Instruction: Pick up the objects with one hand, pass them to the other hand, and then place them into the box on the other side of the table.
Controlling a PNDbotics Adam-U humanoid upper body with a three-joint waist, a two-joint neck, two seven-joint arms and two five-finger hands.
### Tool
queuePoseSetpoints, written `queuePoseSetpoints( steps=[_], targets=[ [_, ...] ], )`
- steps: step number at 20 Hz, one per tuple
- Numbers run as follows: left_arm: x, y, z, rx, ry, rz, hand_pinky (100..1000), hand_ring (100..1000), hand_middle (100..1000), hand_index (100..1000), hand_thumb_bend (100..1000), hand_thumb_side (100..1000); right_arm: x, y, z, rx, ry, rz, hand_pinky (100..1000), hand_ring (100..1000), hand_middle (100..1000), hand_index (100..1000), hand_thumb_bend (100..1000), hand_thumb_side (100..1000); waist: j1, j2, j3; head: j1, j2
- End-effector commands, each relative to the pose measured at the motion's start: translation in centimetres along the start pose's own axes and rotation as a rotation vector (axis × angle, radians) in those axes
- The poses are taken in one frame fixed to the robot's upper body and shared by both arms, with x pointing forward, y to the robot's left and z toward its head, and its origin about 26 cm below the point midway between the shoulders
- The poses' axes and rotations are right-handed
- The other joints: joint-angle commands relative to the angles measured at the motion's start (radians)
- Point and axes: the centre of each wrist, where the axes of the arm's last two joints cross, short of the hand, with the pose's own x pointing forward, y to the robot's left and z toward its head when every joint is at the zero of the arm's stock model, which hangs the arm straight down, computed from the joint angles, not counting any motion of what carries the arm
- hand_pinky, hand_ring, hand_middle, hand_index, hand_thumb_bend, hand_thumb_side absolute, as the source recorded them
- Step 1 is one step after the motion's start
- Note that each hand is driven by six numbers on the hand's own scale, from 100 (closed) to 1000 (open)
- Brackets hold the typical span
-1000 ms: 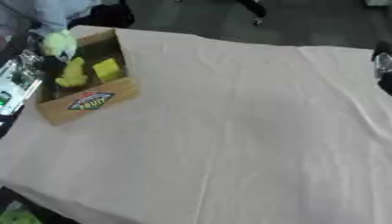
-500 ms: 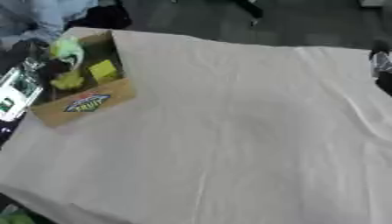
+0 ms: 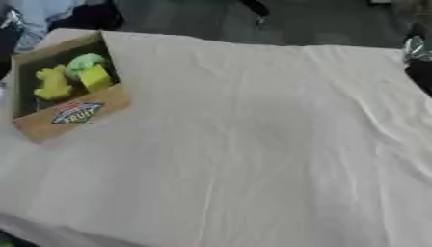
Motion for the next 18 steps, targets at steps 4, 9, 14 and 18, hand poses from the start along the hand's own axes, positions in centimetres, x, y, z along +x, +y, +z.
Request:
queuePoseSetpoints(
  steps=[4,9,14,18],
  targets=[
    [1.9,2.9,1.8,0.021,-0.144,0.319,522,746,700,822,212,900,0.2,-2.8,-0.8,-0.194,-0.003,0.046,684,699,718,744,284,312,-0.006,-0.038,-0.002,-0.052,0.020],
    [2.1,2.8,3.4,-0.025,-0.213,0.505,526,750,706,831,234,887,-1.0,-3.8,-0.4,-0.300,0.051,0.067,685,710,731,753,278,319,-0.018,-0.047,-0.001,-0.102,0.022],
    [1.7,2.0,4.4,-0.036,-0.235,0.623,526,750,709,836,256,890,-2.3,-4.1,0.2,-0.384,0.098,0.063,680,710,730,752,289,302,-0.024,-0.052,-0.001,-0.124,0.024],
    [1.1,1.1,4.9,-0.039,-0.226,0.687,529,751,714,841,275,890,-3.3,-4.1,0.5,-0.427,0.128,0.055,678,714,728,750,278,303,-0.024,-0.054,-0.003,-0.139,0.026]
  ],
)
